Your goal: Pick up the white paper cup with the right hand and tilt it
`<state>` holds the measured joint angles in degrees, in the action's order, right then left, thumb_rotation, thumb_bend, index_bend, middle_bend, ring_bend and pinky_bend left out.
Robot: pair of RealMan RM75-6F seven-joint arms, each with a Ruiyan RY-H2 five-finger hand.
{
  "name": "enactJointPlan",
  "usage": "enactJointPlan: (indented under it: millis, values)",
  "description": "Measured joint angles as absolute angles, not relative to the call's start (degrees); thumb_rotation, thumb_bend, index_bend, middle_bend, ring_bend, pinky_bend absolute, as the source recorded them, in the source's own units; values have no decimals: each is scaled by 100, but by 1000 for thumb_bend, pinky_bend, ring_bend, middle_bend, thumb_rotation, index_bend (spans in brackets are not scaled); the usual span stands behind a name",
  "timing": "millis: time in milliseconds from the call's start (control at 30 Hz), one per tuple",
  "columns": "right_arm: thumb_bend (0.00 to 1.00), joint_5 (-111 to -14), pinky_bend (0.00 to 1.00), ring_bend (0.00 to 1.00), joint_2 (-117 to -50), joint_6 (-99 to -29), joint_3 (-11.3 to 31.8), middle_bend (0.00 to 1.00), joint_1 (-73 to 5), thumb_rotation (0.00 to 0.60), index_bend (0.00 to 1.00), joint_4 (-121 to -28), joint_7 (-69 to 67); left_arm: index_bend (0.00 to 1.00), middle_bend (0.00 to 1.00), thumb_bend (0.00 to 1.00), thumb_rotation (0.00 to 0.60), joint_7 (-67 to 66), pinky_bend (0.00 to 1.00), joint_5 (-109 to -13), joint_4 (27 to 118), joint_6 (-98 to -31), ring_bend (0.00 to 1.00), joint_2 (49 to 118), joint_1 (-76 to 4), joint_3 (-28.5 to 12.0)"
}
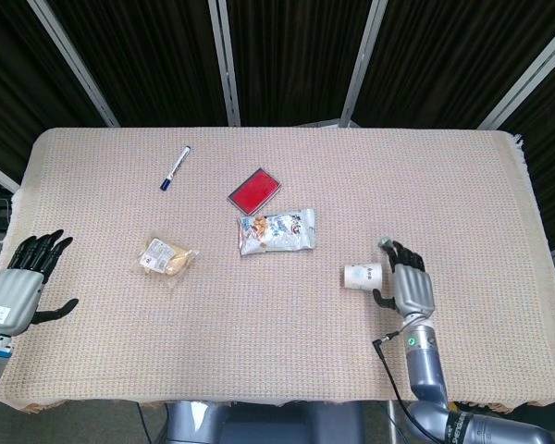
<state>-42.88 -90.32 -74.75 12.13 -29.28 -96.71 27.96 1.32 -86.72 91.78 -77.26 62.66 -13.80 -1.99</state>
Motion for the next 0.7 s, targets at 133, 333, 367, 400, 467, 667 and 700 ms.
enactJointPlan:
  millis: [133,333,367,400,467,667,700]
  values:
    - [230,-4531,0,0,-9086,-7596,1134,0,-2915,600,112,-9719,2864,0,0,158,600,134,0,-8673,9178,-7729,0,6267,-1379,-199]
    - [176,-4809,0,0,-9355,-7761,1021,0,-2962,600,218,-9738,3152,0,0,157,600,157,0,-8677,9177,-7726,0,6263,-1379,-196]
    - [167,-4813,0,0,-9410,-7774,1020,0,-2973,600,222,-9734,3194,0,0,157,600,159,0,-8679,9175,-7725,0,6262,-1379,-195]
    - [158,-4812,0,0,-9458,-7783,1021,0,-2986,600,227,-9728,3241,0,0,158,600,162,0,-8678,9175,-7723,0,6262,-1380,-195]
    - [147,-4793,0,0,-9548,-7796,1023,0,-3016,600,232,-9709,3358,0,0,159,600,164,0,-8677,9173,-7719,0,6259,-1383,-196]
    - [134,-4687,0,0,-9869,-7857,1044,0,-3113,600,238,-9587,3747,0,0,159,600,175,0,-8677,9172,-7711,0,6257,-1387,-195]
    - [135,-4674,0,0,-9918,-7868,1054,0,-3129,600,241,-9544,3791,0,0,158,600,179,0,-8677,9172,-7710,0,6256,-1387,-195]
